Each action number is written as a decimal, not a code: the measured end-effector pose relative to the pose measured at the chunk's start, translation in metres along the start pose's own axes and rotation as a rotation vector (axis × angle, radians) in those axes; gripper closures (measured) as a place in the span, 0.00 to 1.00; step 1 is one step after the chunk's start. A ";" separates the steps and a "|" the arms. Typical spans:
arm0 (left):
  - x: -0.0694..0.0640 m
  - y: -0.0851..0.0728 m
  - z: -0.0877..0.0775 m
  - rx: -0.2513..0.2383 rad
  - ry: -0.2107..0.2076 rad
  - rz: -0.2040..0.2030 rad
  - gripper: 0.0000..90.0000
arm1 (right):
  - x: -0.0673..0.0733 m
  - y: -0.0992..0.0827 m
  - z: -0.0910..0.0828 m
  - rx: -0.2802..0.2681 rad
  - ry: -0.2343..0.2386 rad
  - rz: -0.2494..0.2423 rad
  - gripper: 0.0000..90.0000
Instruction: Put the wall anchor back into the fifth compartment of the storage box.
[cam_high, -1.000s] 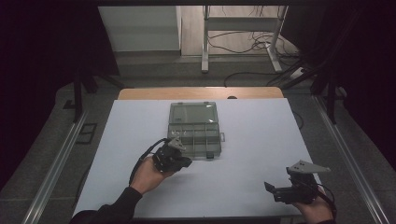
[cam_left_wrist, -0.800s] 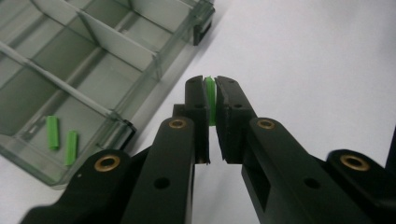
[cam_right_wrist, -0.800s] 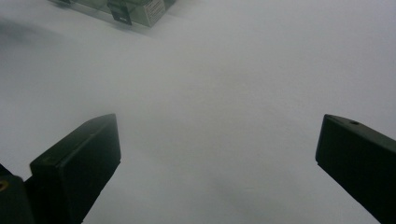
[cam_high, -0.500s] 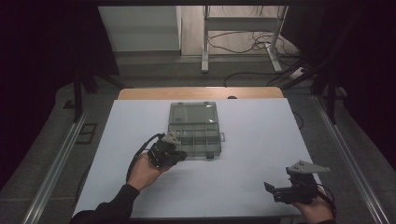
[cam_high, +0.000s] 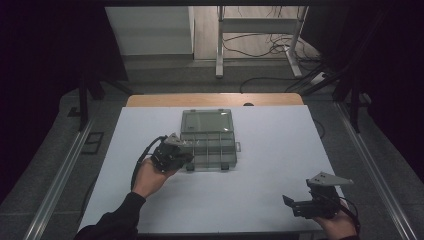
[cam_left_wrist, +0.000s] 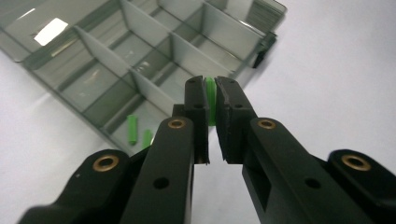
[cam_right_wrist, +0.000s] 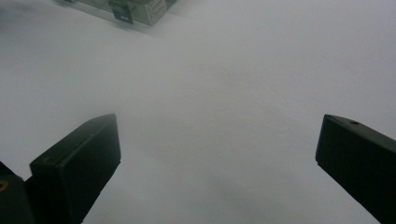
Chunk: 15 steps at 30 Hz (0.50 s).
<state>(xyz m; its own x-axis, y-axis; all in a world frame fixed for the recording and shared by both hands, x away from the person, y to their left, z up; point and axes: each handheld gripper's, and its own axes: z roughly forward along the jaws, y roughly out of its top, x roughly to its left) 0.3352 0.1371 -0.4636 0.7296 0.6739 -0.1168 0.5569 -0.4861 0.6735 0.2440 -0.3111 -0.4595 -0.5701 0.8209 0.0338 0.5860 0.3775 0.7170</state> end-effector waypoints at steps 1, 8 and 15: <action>0.002 0.000 0.000 -0.003 0.002 -0.008 0.93 | 0.000 0.000 0.000 0.000 0.000 0.000 0.00; 0.013 -0.001 0.001 -0.009 0.020 -0.036 0.93 | 0.000 0.000 0.000 0.000 0.000 0.001 0.00; 0.021 -0.003 0.010 -0.002 0.029 -0.065 0.93 | 0.000 0.000 0.000 0.000 -0.001 0.000 0.00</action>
<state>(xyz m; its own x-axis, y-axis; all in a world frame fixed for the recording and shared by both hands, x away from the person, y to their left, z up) 0.3528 0.1473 -0.4751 0.6799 0.7200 -0.1389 0.6017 -0.4395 0.6670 0.2434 -0.3112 -0.4596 -0.5692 0.8216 0.0331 0.5860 0.3770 0.7173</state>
